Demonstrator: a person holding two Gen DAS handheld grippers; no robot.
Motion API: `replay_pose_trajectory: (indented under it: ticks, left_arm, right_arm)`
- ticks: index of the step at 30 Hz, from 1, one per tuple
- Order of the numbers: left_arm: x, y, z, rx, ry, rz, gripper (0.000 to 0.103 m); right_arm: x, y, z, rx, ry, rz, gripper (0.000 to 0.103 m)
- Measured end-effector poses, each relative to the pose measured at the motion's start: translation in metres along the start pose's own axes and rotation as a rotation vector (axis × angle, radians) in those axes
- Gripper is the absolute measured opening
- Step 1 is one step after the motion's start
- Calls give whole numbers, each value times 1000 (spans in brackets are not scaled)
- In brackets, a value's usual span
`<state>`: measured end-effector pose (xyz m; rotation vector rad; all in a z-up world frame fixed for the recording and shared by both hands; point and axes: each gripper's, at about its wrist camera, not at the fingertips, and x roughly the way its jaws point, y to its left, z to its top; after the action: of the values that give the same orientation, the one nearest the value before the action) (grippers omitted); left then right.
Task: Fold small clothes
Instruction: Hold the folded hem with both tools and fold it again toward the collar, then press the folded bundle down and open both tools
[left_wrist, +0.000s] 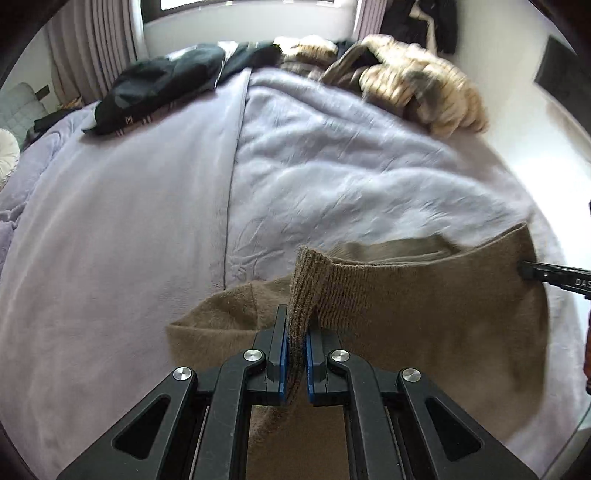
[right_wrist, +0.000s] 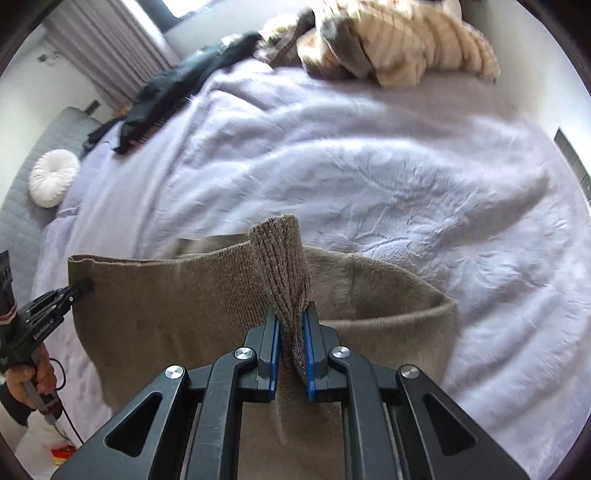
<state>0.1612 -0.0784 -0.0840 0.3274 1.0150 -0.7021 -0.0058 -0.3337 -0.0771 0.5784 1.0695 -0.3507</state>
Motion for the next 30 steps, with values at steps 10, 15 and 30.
replay_pose_trajectory:
  ticks: [10, 15, 30]
  left_arm:
    - [65, 23, -6, -72, 83, 144, 22]
    - [30, 44, -3, -66, 65, 222, 22]
    - [13, 17, -127, -127, 228, 22, 22]
  right_arm:
    - [54, -29, 8, 104, 57, -21, 12]
    - [18, -34, 9, 130, -6, -79, 19]
    - [5, -44, -124, 134, 130, -57, 15]
